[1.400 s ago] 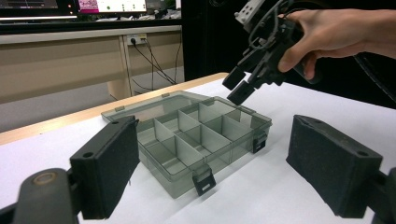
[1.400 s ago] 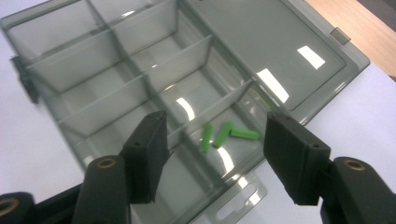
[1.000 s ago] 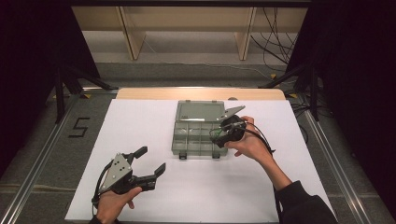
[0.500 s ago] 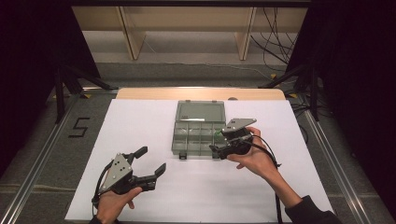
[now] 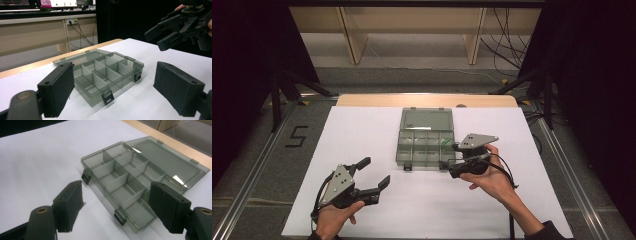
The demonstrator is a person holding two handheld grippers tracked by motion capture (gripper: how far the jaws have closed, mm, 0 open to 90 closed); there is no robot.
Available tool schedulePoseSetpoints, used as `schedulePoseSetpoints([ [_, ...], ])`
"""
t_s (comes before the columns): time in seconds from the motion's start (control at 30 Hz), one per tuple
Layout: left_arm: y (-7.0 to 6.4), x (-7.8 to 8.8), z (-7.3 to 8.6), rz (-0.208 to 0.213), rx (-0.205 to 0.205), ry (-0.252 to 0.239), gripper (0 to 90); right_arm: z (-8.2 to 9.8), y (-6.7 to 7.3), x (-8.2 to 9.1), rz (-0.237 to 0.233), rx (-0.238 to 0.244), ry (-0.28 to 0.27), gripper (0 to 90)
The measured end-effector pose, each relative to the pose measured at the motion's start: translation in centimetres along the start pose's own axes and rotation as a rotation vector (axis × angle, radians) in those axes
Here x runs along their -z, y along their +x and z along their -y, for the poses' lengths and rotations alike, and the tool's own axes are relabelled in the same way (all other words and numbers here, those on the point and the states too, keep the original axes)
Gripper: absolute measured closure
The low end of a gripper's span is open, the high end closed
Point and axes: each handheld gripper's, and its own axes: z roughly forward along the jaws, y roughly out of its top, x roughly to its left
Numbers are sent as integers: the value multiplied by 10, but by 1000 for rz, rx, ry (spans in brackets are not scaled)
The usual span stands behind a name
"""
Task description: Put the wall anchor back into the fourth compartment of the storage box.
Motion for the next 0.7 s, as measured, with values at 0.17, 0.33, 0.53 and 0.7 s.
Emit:
schedulePoseSetpoints([
  [0.17, 0, 0, 0, 2, -2, 2, 161, 5, 3, 4, -12, -15, -27, 272],
  [0.33, 0, 0, 0, 6, -11, 4, 161, 10, 7, 10, -10, -25, -46, 260],
  [0.53, 0, 0, 0, 7, -15, 6, 160, 17, 10, 14, -8, -29, -72, 252],
  [0.7, 0, -1, 0, 9, -11, 7, 160, 23, 13, 16, -12, -48, -81, 247],
])
